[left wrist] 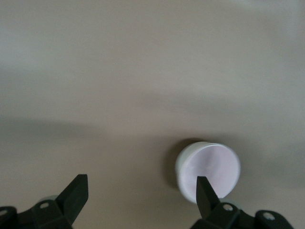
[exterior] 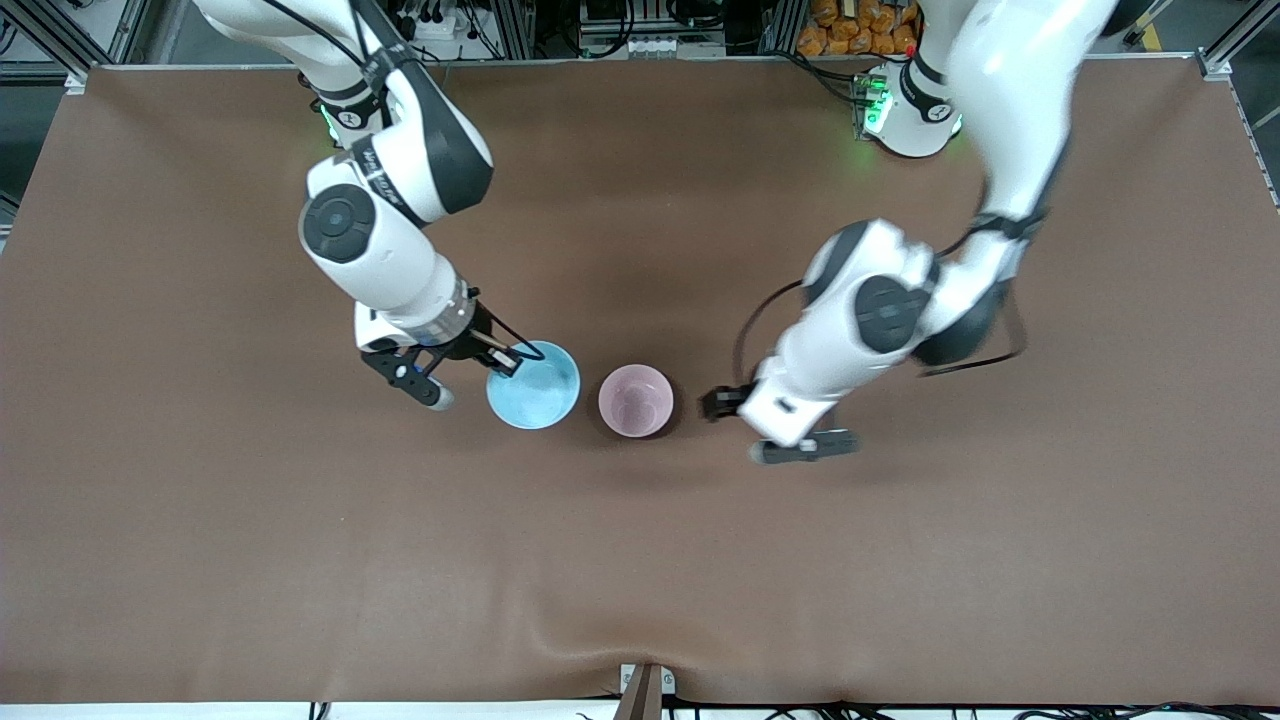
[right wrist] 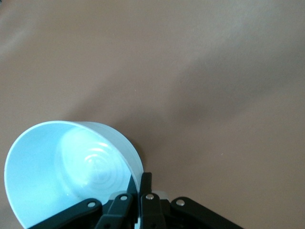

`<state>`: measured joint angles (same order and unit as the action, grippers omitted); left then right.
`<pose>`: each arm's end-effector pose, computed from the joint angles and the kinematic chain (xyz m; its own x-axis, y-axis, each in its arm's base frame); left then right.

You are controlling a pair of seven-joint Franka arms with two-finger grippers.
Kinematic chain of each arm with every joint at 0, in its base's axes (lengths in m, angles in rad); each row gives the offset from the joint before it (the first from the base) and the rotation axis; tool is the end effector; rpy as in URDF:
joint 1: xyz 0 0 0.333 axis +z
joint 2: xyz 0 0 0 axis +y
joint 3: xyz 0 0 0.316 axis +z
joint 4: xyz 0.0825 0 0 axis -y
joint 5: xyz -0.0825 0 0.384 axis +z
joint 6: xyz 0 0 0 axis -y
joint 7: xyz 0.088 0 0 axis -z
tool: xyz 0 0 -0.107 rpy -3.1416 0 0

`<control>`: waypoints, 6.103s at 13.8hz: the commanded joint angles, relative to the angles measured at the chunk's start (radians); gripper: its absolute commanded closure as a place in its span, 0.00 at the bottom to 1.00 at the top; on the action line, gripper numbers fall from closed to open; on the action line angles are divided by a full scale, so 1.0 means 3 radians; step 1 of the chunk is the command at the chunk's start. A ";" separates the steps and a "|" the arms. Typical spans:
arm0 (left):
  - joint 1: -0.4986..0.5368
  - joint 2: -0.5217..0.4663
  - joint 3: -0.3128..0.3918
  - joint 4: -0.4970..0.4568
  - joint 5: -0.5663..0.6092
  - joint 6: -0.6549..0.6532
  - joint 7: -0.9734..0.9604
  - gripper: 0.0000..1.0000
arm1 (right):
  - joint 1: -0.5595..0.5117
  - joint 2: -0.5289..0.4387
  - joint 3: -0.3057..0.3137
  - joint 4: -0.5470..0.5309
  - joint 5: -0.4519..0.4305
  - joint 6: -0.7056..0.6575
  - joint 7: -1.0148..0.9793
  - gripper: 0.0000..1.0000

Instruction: Stack pink and blue bowls on white bowl

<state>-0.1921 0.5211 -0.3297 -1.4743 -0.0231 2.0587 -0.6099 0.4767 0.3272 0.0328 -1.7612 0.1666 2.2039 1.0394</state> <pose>0.6303 -0.3181 0.3978 0.9892 0.1422 -0.0357 0.1464 -0.9693 0.1973 0.5692 0.3225 0.3918 0.8134 -0.5763 -0.0789 -0.5806 -0.7961 -0.1707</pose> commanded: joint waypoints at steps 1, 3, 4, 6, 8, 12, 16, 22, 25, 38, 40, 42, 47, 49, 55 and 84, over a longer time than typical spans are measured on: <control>0.0256 -0.0422 -0.0005 -0.0117 0.0082 -0.0489 0.0288 0.00 | 0.0225 0.0258 -0.0033 0.0240 -0.0069 0.0007 0.0405 1.00; 0.0420 -0.0642 0.0000 -0.0122 0.0123 -0.0827 0.0488 0.00 | 0.0364 0.0483 -0.0033 0.0414 -0.0253 0.0007 0.0721 1.00; 0.0506 -0.0744 -0.0005 -0.0122 0.0229 -0.0965 0.0550 0.00 | 0.0420 0.0586 -0.0033 0.0496 -0.0304 0.0012 0.0875 1.00; 0.0675 -0.0949 -0.0016 -0.0138 0.0281 -0.1191 0.0596 0.00 | 0.0527 0.0739 -0.0033 0.0634 -0.0310 0.0032 0.1065 1.00; 0.0814 -0.1133 -0.0026 -0.0168 0.0281 -0.1273 0.0622 0.00 | 0.0619 0.0832 -0.0033 0.0624 -0.0310 0.0235 0.1213 1.00; 0.1008 -0.1394 -0.0026 -0.0163 0.0276 -0.1442 0.0673 0.00 | 0.0671 0.0980 -0.0038 0.0629 -0.0325 0.0497 0.1337 1.00; 0.1238 -0.1451 -0.0016 -0.0112 0.0276 -0.1529 0.1112 0.00 | 0.0676 0.1072 -0.0033 0.0594 -0.0325 0.0605 0.1337 1.00; 0.1336 -0.1440 -0.0016 0.0200 0.0287 -0.1811 0.1246 0.00 | 0.0727 0.1113 -0.0038 0.0558 -0.0320 0.0605 0.1342 1.00; 0.1341 -0.1445 -0.0021 0.0200 0.0282 -0.1811 0.1251 0.00 | 0.0743 0.1139 -0.0038 0.0553 -0.0325 0.0605 0.1342 1.00; 0.0502 -0.1798 0.0895 -0.0087 0.0051 -0.1918 0.1491 0.00 | 0.0753 0.1113 -0.0048 0.0573 -0.0509 0.0564 0.1342 0.00; 0.0502 -0.1798 0.0895 -0.0081 0.0046 -0.1918 0.1481 0.00 | 0.0717 0.1047 -0.0053 0.0573 -0.0514 0.0539 0.1321 0.00; 0.0507 -0.1803 0.0895 -0.0076 0.0046 -0.1918 0.1471 0.00 | 0.0661 0.0915 -0.0074 0.0573 -0.0570 0.0396 0.1271 0.00; 0.0502 -0.1814 0.0895 -0.0086 0.0087 -0.1928 0.1445 0.00 | 0.0248 0.0455 -0.0079 0.0558 -0.0581 -0.0284 0.0301 0.00; 0.0507 -0.1819 0.0895 -0.0087 0.0087 -0.1933 0.1450 0.00 | 0.0018 0.0276 -0.0074 0.0558 -0.0540 -0.0504 -0.0164 0.00; 0.0497 -0.1819 0.0889 -0.0081 0.0087 -0.1933 0.1445 0.00 | -0.0708 -0.0062 -0.0063 0.0558 -0.0315 -0.1061 -0.1683 0.00; 0.0482 -0.1829 0.0895 -0.0046 0.0097 -0.1984 0.1471 0.00 | -0.1804 -0.1019 -0.0079 0.0946 -0.0433 -0.2775 -0.3378 0.00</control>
<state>-0.0391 -0.0133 -0.0669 -1.4803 0.0039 1.4686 -0.1768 -0.0459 0.0301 -0.0071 -1.4865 0.0403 1.3879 -0.0112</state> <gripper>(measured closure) 0.000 0.000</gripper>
